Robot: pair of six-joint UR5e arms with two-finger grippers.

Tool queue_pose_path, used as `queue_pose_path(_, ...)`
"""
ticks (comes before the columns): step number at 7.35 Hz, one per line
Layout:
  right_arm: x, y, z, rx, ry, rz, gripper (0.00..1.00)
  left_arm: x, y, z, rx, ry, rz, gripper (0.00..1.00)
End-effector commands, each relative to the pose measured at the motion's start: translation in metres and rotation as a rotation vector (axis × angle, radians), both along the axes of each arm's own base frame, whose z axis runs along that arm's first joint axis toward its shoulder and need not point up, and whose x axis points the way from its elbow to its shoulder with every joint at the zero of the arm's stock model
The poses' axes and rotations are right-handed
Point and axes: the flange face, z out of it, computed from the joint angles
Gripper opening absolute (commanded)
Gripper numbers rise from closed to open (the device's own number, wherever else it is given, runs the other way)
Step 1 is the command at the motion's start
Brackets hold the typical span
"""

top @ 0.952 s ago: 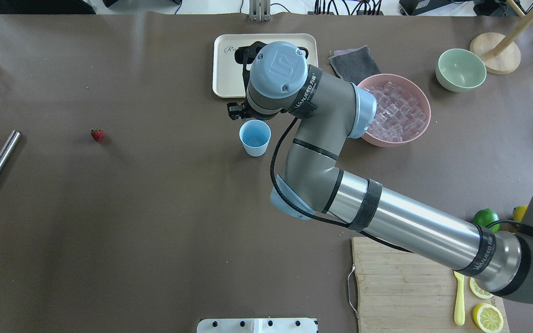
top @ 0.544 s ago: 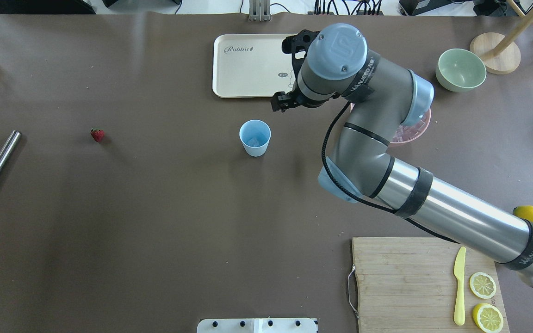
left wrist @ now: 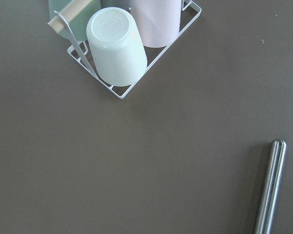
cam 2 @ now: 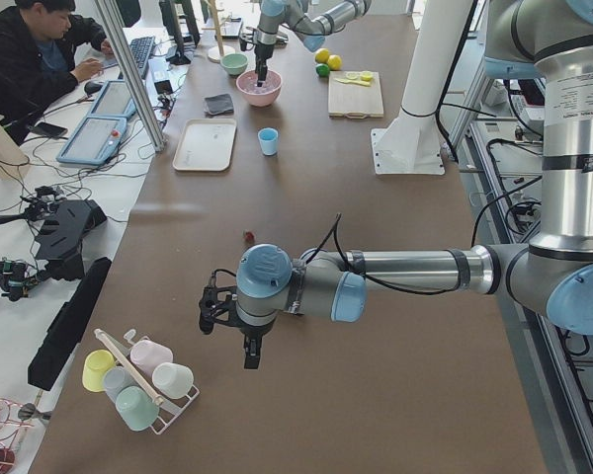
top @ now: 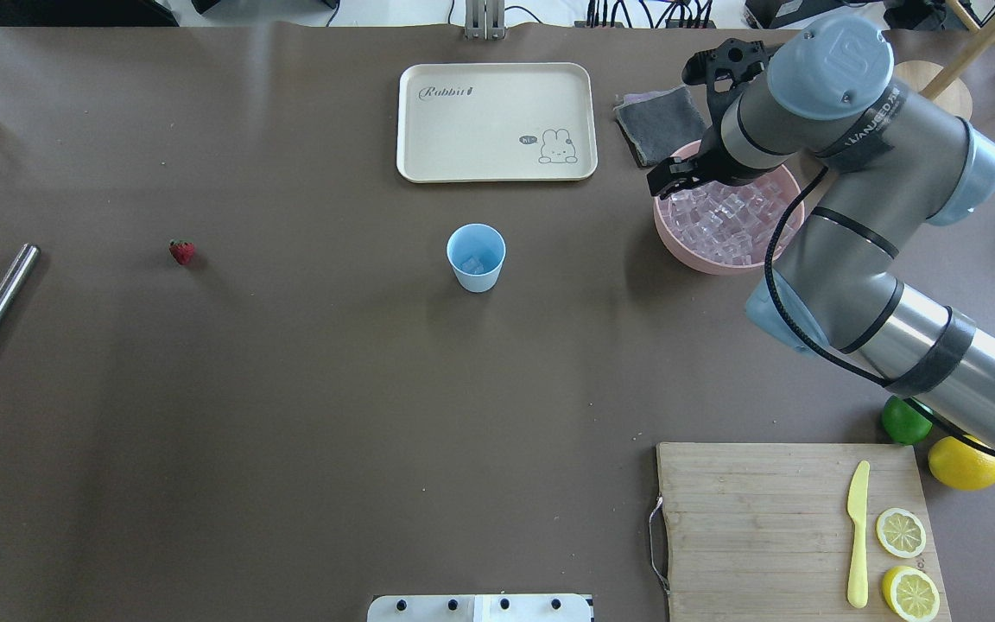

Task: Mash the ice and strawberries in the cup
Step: 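Move the right gripper back over the pink ice bowl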

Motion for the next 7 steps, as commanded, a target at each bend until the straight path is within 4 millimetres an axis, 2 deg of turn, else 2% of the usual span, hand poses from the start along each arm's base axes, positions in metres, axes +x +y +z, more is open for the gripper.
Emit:
queue_pose_path(1, -0.007, 0.007, 0.013, -0.012, 0.013, -0.021, 0.91, 0.001, 0.007, 0.004, -0.007, 0.001, 0.000, 0.98)
queue_pose_path(3, -0.013, 0.000, 0.031, -0.016, 0.030, -0.027, 0.90, 0.001, 0.007, 0.004, 0.001, 0.000, -0.001, 0.98)
queue_pose_path(5, -0.027, -0.007, 0.052, 0.000, 0.018, -0.035, 0.90, 0.001, 0.007, 0.005, 0.000, 0.000, -0.001, 0.98)
queue_pose_path(7, -0.029, -0.007, 0.061, -0.005, 0.023, -0.038, 0.77, 0.001, 0.007, 0.003, 0.001, 0.000, -0.002, 0.98)
